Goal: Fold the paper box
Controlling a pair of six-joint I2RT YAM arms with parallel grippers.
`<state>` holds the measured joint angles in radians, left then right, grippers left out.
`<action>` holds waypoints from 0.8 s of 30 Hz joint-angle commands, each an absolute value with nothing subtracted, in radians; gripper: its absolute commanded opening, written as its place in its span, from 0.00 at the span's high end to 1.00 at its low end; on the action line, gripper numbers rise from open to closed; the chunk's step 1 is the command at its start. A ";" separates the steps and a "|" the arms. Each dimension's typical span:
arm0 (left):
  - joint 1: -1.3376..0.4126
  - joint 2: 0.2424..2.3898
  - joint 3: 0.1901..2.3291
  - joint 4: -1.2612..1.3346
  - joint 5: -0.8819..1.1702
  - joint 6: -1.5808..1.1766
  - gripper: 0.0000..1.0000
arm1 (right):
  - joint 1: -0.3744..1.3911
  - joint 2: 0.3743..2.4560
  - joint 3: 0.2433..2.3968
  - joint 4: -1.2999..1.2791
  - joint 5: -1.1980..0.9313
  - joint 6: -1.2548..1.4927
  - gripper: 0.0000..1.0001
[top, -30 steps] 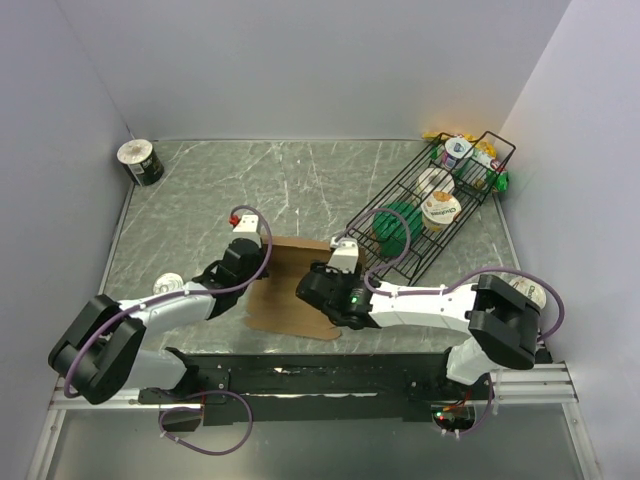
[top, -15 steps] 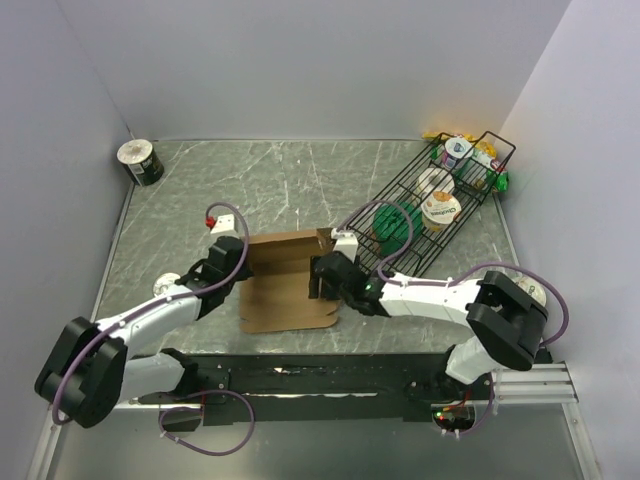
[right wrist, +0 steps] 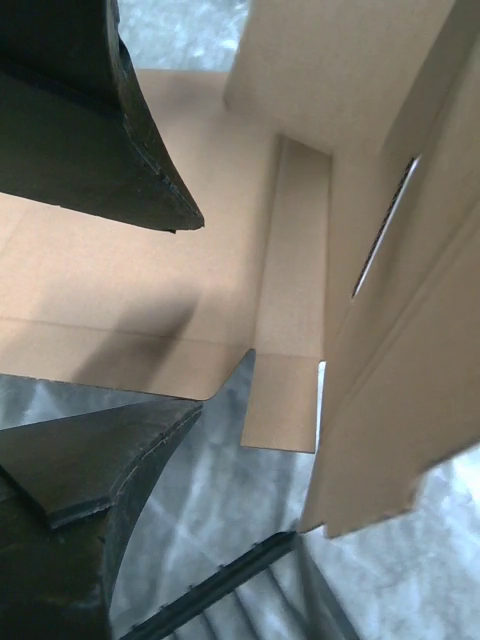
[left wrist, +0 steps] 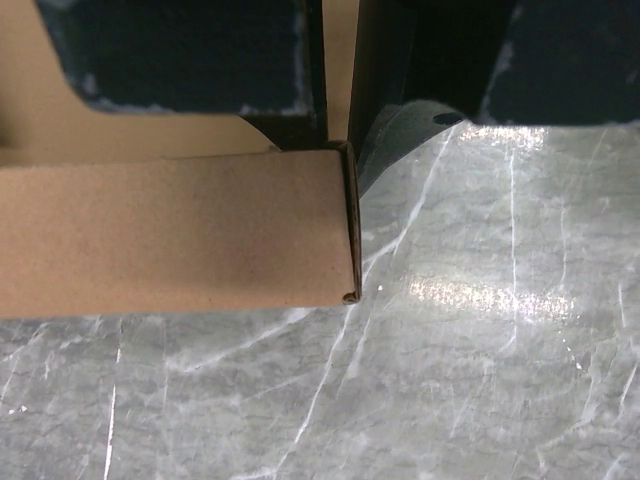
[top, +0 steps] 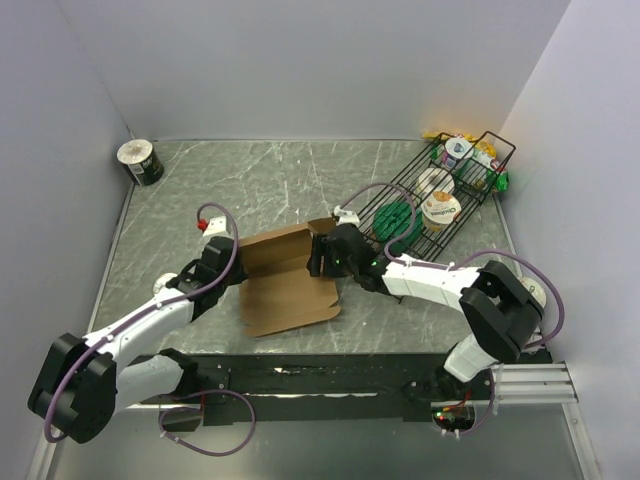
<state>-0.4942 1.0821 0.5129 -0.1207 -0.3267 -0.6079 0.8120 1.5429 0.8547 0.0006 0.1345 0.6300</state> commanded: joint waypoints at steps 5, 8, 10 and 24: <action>-0.492 1.071 0.578 -0.169 -0.327 -0.611 0.83 | 0.746 1.595 0.910 0.066 0.121 0.591 0.26; -0.492 1.066 0.584 -0.190 -0.336 -0.607 0.83 | 0.727 1.606 0.922 0.063 0.120 0.584 0.27; -0.492 1.060 0.586 -0.207 -0.342 -0.607 0.82 | 0.724 1.618 0.937 0.054 0.126 0.577 0.27; -0.486 1.042 0.634 -0.262 -0.433 -0.607 0.82 | 0.713 1.581 0.972 0.025 0.060 0.557 0.21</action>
